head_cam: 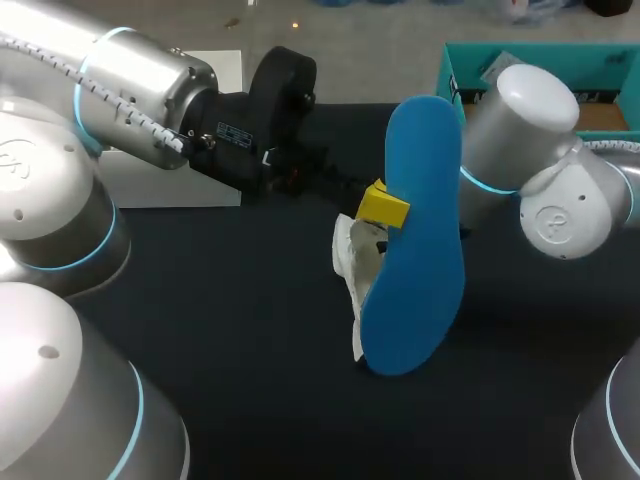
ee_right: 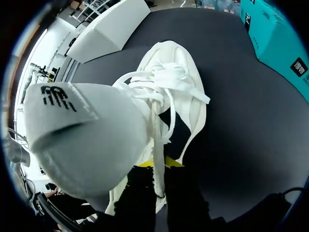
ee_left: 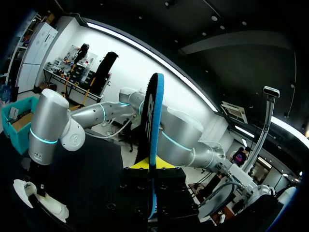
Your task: Take the shoe out of the shoebox, open the shoe tongue, remove and reinsert the insole, then place the shoe into the shoebox
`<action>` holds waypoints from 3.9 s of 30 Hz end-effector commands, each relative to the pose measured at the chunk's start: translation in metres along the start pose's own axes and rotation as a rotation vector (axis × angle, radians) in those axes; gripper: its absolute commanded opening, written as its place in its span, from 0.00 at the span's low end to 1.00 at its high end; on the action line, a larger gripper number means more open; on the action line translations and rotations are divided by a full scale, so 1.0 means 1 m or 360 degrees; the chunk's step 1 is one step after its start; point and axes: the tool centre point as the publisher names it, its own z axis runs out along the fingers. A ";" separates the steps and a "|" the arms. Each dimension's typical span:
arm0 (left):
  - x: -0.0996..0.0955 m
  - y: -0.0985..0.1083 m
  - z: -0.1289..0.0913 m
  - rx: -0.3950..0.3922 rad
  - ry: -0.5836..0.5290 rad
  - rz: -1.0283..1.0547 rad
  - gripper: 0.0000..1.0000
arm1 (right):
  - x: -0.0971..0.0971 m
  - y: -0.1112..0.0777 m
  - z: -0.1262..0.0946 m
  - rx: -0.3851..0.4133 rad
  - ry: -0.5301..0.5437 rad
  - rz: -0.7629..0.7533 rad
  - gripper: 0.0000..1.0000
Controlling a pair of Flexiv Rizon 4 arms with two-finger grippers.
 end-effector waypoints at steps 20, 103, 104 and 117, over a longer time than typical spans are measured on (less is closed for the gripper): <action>0.000 0.001 0.001 0.0002 -0.0001 0.0001 0.00 | -0.006 -0.016 -0.052 0.0105 0.0224 0.0297 1.00; 0.000 0.001 0.001 0.0002 -0.0001 0.0001 0.00 | 0.038 0.042 -0.270 -0.0454 0.1691 0.0506 1.00; 0.000 0.001 0.001 0.0002 -0.0001 0.0001 0.00 | 0.039 0.042 -0.269 -0.0454 0.1694 0.0509 1.00; 0.000 0.001 0.001 0.0002 -0.0001 0.0001 0.00 | 0.046 0.041 -0.264 -0.0416 0.1649 0.0473 1.00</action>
